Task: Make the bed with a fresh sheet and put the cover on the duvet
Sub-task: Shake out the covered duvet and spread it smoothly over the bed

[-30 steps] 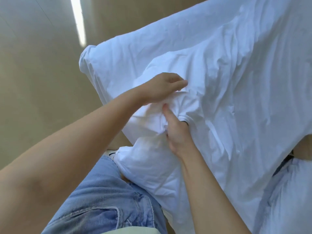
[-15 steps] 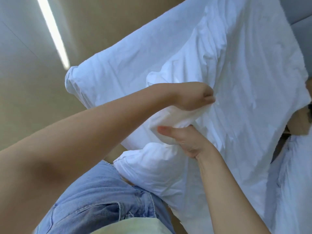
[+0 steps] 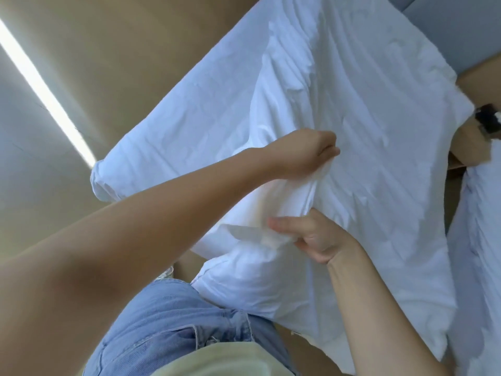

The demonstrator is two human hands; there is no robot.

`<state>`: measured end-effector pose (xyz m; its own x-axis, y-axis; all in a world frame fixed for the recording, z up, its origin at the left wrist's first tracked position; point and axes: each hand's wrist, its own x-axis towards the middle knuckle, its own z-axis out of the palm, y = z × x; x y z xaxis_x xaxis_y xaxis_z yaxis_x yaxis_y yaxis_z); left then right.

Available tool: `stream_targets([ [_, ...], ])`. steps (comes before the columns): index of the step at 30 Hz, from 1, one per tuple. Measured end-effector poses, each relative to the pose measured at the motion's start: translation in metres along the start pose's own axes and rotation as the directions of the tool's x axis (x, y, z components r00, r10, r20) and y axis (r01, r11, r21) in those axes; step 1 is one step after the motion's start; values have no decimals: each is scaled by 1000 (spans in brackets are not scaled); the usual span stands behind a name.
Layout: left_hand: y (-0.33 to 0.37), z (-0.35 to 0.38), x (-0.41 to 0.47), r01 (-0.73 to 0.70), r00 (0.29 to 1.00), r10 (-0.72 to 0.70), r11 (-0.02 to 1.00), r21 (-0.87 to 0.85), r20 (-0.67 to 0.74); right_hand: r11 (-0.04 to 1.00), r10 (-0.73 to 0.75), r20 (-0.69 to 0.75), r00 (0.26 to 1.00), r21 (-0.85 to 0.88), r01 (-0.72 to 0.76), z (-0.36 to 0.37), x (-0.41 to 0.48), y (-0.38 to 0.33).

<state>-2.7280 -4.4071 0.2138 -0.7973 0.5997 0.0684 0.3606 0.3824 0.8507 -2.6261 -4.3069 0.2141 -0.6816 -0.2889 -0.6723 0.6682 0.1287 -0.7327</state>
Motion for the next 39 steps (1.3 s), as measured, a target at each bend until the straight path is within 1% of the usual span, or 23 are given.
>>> stream_targets([
  [1,6,4,1,-29,999,28,999,30,41,999,-23,2,1000,-47,23,0,-3,-2],
  [3,8,9,0,-28,998,27,999,16,56,994,-106,-16,994,-20,106,0,-5,-1],
  [5,-3,7,-9,104,995,-102,973,-204,20,977,-193,-90,977,74,200,-3,-4,0],
  [7,-19,7,-25,274,962,-243,850,-450,126,949,-257,-194,947,134,285,-7,-1,-3],
  [8,-25,11,-35,327,944,-265,822,-466,196,942,-267,-234,935,142,304,-10,1,-5],
  [9,-29,16,-43,355,933,-277,822,-446,232,940,-263,-264,928,144,308,-10,3,-9],
  [10,-32,21,-48,358,932,-292,825,-437,213,940,-260,-280,924,146,308,-10,6,-10],
  [11,-30,22,-47,346,938,-321,828,-441,132,942,-249,-281,927,153,299,-6,6,-12],
  [13,-23,16,-33,283,922,-365,860,-424,-125,954,-225,-253,941,139,265,3,8,-8],
  [15,-11,4,-13,208,903,-304,928,-310,-305,979,-191,-185,964,34,201,8,6,-3],
  [16,-6,0,-4,164,920,-232,960,-226,-316,982,-186,-140,973,-5,187,8,4,-2],
  [19,8,0,14,73,969,-73,997,-11,-235,985,-158,-35,987,-74,155,-2,-2,-11],
  [21,14,1,21,56,978,-58,998,-14,-203,982,-133,2,991,-135,132,-9,-4,-16],
  [23,18,2,24,71,978,-87,993,-92,-188,980,-126,3,992,-154,125,-16,-2,-17],
  [25,18,1,22,52,976,-84,986,-159,-202,983,-174,-26,984,-71,172,-20,0,-15],
  [28,0,-2,8,70,979,-108,974,-214,-171,950,-221,-98,970,205,237,-33,3,-8],
  [30,-10,-1,-4,195,979,-204,941,-277,-4,906,-253,-123,960,319,279,-38,-1,-6],
  [32,-10,7,-10,296,950,-247,907,-299,191,868,-261,-79,962,417,270,-37,-4,-6],
  [33,-8,13,-10,318,941,-260,896,-310,215,860,-265,-59,963,438,263,-36,-5,-7],
  [34,-5,17,-9,317,945,-266,890,-328,191,858,-271,-57,961,438,268,-34,-6,-7],
  [36,2,22,-2,245,969,-243,923,-298,44,849,-290,-94,952,435,302,-33,-5,-6],
  [38,13,23,7,144,982,-163,974,-177,-98,850,-310,-127,942,408,335,-28,-4,-4],
  [39,19,22,12,74,987,-83,995,-65,-140,858,-323,-115,939,383,342,-28,-4,-1],
])
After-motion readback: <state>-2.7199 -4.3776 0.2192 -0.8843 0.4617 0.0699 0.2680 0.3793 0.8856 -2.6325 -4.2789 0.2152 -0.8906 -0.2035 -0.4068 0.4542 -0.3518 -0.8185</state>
